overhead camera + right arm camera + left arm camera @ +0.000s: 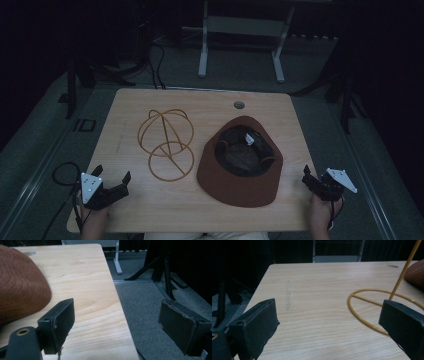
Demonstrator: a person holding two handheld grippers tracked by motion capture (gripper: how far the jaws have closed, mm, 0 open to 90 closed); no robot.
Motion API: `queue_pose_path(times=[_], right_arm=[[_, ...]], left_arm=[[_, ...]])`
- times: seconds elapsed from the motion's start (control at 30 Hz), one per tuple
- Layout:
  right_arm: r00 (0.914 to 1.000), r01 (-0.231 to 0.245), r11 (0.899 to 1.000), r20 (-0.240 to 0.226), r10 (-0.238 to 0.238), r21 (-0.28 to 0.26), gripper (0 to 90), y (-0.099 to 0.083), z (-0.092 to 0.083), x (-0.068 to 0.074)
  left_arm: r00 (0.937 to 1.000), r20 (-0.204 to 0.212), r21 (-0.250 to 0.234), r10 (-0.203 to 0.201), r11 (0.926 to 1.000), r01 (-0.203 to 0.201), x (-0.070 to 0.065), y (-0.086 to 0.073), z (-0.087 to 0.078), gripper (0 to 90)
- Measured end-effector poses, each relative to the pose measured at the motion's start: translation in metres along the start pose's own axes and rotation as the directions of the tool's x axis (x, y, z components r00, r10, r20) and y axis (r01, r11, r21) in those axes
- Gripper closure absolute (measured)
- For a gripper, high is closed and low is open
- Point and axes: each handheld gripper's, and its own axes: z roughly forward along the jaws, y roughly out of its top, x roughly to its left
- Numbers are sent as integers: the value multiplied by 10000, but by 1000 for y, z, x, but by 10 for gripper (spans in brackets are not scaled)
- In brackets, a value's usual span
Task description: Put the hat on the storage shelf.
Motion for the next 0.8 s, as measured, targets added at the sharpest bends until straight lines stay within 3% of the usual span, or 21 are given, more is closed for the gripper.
queue_pose_path(times=[0.1,0.17,0.23,0.33,0.43,0.57,0.63,0.7,0.73,0.8], right_arm=[[10000,27,9999,23,-27,105,145,0,0,0],[10000,60,9999,8,-60,118,146,0,0,1],[10000,64,9997,-14,-64,219,159,1,2,1],[9998,-19,9998,-216,23,195,156,1,1,1],[9996,38,9995,-294,-28,318,149,2,1,1],[9980,248,9992,-581,-230,302,148,9,-6,6],[9963,479,9987,-724,-466,167,146,14,-10,11],[9950,627,9980,-786,-616,114,144,18,-11,14],[9931,780,9969,-884,-766,122,139,21,-13,17],[9873,973,9953,-1261,-969,-26,135,33,-16,28]], left_arm=[[9970,585,72,-499,9987,496,3,2,-2,48],[9960,639,97,-632,9980,627,3,3,-2,55],[9968,574,236,-556,9982,543,3,3,-2,72],[9948,820,255,-611,9979,592,5,3,-1,72],[9993,343,266,-136,9996,127,3,2,-1,72],[9972,297,659,-684,9956,663,4,4,-3,71],[9979,261,847,-594,9948,570,3,6,-3,67],[9978,296,900,-590,9944,561,2,6,-4,37],[9960,690,979,-563,9940,494,1,8,-5,37],[9947,939,1074,-427,9937,325,-1,9,-5,33]])
